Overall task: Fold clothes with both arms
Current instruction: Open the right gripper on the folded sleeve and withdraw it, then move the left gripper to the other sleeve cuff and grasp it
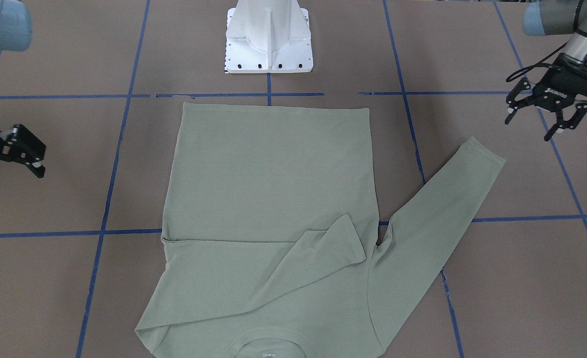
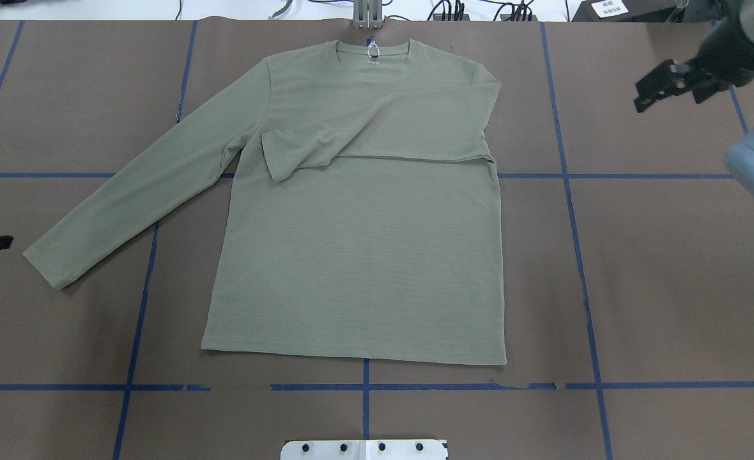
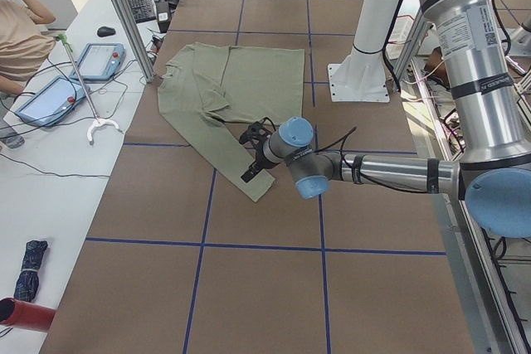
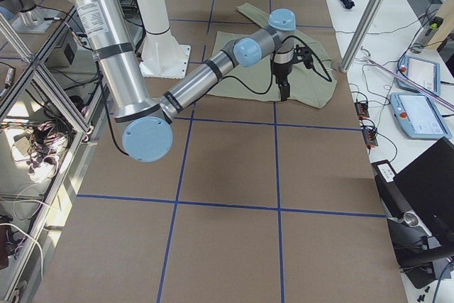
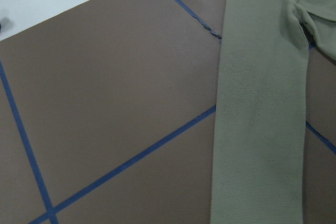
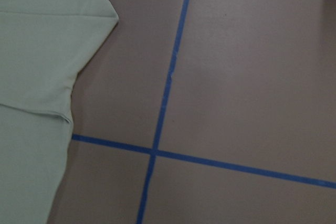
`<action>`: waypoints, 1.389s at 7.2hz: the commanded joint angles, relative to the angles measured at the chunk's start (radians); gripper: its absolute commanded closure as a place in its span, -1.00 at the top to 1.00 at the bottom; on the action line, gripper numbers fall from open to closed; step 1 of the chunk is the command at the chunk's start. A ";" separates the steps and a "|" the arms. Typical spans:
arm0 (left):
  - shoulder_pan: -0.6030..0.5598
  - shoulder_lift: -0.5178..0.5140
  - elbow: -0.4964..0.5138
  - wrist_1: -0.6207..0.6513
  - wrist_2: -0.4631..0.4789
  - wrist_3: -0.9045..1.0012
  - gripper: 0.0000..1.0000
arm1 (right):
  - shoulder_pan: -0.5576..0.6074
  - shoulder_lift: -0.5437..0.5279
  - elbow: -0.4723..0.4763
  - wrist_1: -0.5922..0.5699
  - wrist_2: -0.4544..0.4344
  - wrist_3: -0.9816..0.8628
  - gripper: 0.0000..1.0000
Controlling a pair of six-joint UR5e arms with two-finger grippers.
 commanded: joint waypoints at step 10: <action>0.256 -0.040 0.112 0.004 0.179 -0.057 -0.02 | 0.038 -0.145 0.076 0.006 0.002 -0.043 1.00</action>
